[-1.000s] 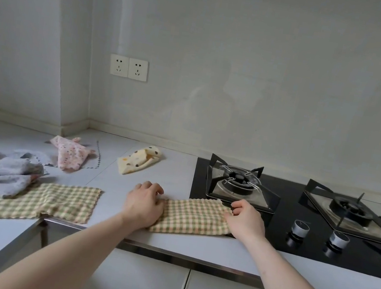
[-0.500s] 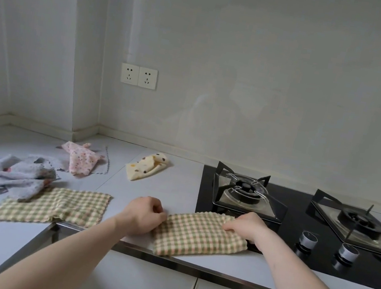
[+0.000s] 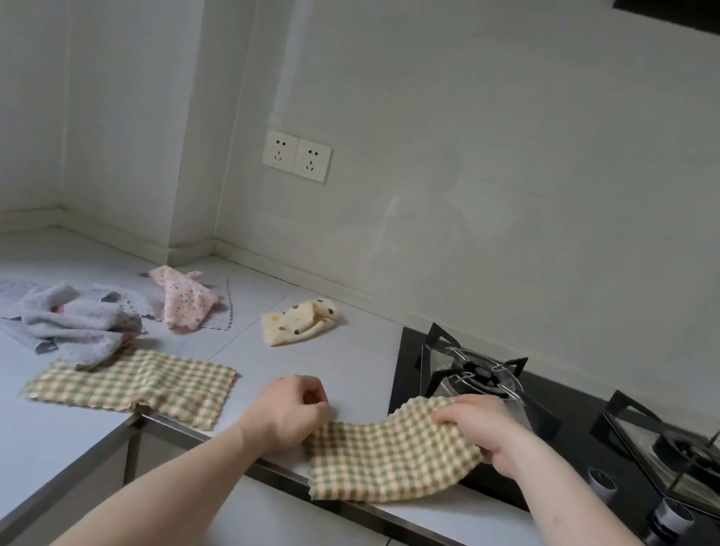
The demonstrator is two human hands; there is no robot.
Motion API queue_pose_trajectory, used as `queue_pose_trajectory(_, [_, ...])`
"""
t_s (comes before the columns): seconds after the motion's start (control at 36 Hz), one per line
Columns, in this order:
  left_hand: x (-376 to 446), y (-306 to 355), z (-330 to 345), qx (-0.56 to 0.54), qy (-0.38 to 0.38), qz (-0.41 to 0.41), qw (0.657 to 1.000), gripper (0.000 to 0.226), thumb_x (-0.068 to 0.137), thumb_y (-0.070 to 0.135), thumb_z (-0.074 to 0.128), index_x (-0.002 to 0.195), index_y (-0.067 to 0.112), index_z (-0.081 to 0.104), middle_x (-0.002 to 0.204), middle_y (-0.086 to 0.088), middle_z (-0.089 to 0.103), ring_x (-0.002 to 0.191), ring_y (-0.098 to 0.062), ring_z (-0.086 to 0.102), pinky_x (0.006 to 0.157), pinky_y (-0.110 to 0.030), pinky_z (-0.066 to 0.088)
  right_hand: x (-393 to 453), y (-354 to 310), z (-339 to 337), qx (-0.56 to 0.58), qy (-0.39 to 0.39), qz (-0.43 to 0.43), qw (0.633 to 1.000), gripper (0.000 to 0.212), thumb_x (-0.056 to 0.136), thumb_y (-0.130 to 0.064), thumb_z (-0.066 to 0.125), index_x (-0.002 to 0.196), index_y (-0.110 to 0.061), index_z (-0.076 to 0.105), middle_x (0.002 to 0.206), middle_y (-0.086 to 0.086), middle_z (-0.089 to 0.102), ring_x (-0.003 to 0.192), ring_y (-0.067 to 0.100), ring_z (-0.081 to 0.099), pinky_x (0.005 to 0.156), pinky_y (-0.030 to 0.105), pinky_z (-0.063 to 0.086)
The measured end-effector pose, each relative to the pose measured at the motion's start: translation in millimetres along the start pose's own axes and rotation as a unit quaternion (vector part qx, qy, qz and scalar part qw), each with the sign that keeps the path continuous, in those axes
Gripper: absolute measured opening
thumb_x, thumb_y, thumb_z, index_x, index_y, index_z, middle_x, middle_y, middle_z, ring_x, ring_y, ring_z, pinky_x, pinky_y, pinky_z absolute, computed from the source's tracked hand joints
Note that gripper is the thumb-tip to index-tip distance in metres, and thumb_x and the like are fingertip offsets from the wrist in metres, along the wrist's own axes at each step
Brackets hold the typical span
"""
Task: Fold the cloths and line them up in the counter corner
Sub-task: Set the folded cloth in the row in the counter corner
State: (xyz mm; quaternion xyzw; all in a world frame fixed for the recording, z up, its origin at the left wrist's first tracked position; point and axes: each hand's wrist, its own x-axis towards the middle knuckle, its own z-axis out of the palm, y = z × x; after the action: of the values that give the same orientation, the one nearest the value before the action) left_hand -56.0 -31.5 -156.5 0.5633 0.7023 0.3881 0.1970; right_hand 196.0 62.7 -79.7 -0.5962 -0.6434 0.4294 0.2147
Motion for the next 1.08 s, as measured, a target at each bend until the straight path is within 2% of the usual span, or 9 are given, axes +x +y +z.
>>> queue_pose_trajectory(0.08, [1.4, -2.7, -0.8, -0.034, 0.017, -0.003, 0.999, 0.020, 0.071, 0.038, 0.053, 0.075, 0.024, 0.066, 0.075, 0.008, 0.069, 0.077, -0.012, 0.063, 0.065, -0.029, 0.046, -6.8, -11.6, 13.5, 0.024, -0.027, -0.009, 0.999, 0.026, 0.079, -0.009, 0.075, 0.103, -0.018, 0.076, 0.101, 0.005, 0.076, 0.093, 0.019, 0.072, 0.077, 0.032, 0.059])
queue_pose_trajectory(0.31, [2.1, -5.5, -2.6, -0.077, 0.045, -0.014, 0.996, 0.014, 0.085, 0.023, 0.057, 0.077, 0.020, 0.068, 0.076, 0.006, 0.070, 0.079, -0.015, 0.064, 0.072, -0.033, 0.052, -19.2, -26.7, 63.4, 0.005, -0.063, -0.041, 0.997, 0.063, 0.074, -0.003, 0.079, 0.131, -0.024, 0.062, 0.109, 0.008, 0.066, 0.079, 0.018, 0.069, 0.059, 0.024, 0.054])
queue_pose_trajectory(0.39, [2.5, -5.9, -3.4, -0.109, 0.059, -0.021, 0.992, 0.013, 0.086, 0.020, 0.060, 0.076, 0.017, 0.068, 0.072, 0.004, 0.069, 0.074, -0.016, 0.063, 0.071, -0.035, 0.052, -24.9, -29.7, 80.6, -0.003, -0.070, -0.045, 0.996, 0.069, 0.076, -0.005, 0.079, 0.137, -0.025, 0.055, 0.101, 0.005, 0.063, 0.072, 0.017, 0.069, 0.062, 0.025, 0.055])
queue_pose_trajectory(0.5, [2.9, -7.4, -4.3, -0.128, 0.071, -0.020, 0.989, 0.013, 0.087, 0.017, 0.061, 0.077, 0.016, 0.069, 0.073, 0.003, 0.069, 0.075, -0.018, 0.063, 0.073, -0.036, 0.052, -28.9, -30.4, 95.5, 0.022, -0.118, -0.021, 0.993, 0.077, 0.078, 0.001, 0.079, 0.145, -0.019, 0.047, 0.116, 0.014, 0.067, 0.081, 0.022, 0.077, 0.074, 0.033, 0.064])
queue_pose_trajectory(0.61, [3.7, -7.9, -3.8, -0.127, 0.072, -0.015, 0.989, 0.013, 0.088, 0.017, 0.060, 0.079, 0.014, 0.069, 0.071, 0.003, 0.068, 0.073, -0.015, 0.061, 0.069, -0.031, 0.048, -30.6, -30.2, 94.0, 0.050, -0.182, -0.007, 0.982, 0.072, 0.085, 0.005, 0.072, 0.147, -0.014, 0.041, 0.109, 0.017, 0.069, 0.086, 0.027, 0.077, 0.082, 0.038, 0.062])
queue_pose_trajectory(0.78, [3.6, -7.7, -1.4, -0.102, 0.056, -0.002, 0.993, 0.013, 0.079, 0.028, 0.058, 0.079, 0.019, 0.068, 0.074, 0.005, 0.069, 0.071, -0.012, 0.061, 0.065, -0.026, 0.049, -18.9, -24.3, 73.0, -0.019, -0.033, -0.095, 0.995, 0.038, 0.084, -0.001, 0.064, 0.120, -0.014, 0.065, 0.100, 0.005, 0.074, 0.073, 0.015, 0.071, 0.061, 0.027, 0.058])
queue_pose_trajectory(0.89, [3.7, -7.2, 1.0, -0.024, 0.013, 0.013, 1.000, 0.026, 0.068, 0.043, 0.055, 0.084, 0.029, 0.069, 0.079, 0.010, 0.069, 0.077, -0.010, 0.064, 0.071, -0.028, 0.052, -10.8, -11.2, 64.0, -0.144, 0.032, -0.131, 0.980, 0.035, 0.080, -0.020, 0.073, 0.114, -0.020, 0.069, 0.090, -0.014, 0.072, 0.100, 0.010, 0.067, 0.091, 0.026, 0.050])
queue_pose_trajectory(0.97, [6.0, -5.4, 3.6, 0.073, -0.006, 0.043, 0.996, 0.035, 0.068, 0.052, 0.054, 0.093, 0.034, 0.071, 0.091, 0.014, 0.065, 0.089, -0.009, 0.059, 0.088, -0.031, 0.047, -5.8, -3.5, 66.7, -0.168, 0.017, -0.112, 0.979, 0.043, 0.080, -0.032, 0.075, 0.121, -0.022, 0.064, 0.101, -0.011, 0.072, 0.107, 0.012, 0.065, 0.098, 0.029, 0.049])
queue_pose_trajectory(1.08, [7.8, -5.8, 7.1, 0.139, -0.014, 0.067, 0.988, 0.037, 0.070, 0.057, 0.058, 0.100, 0.038, 0.071, 0.101, 0.015, 0.062, 0.099, -0.012, 0.054, 0.094, -0.033, 0.037, 4.8, 2.4, 70.7, -0.156, 0.011, -0.098, 0.983, 0.052, 0.080, -0.036, 0.074, 0.128, -0.021, 0.061, 0.116, -0.006, 0.070, 0.108, 0.014, 0.064, 0.098, 0.031, 0.050])
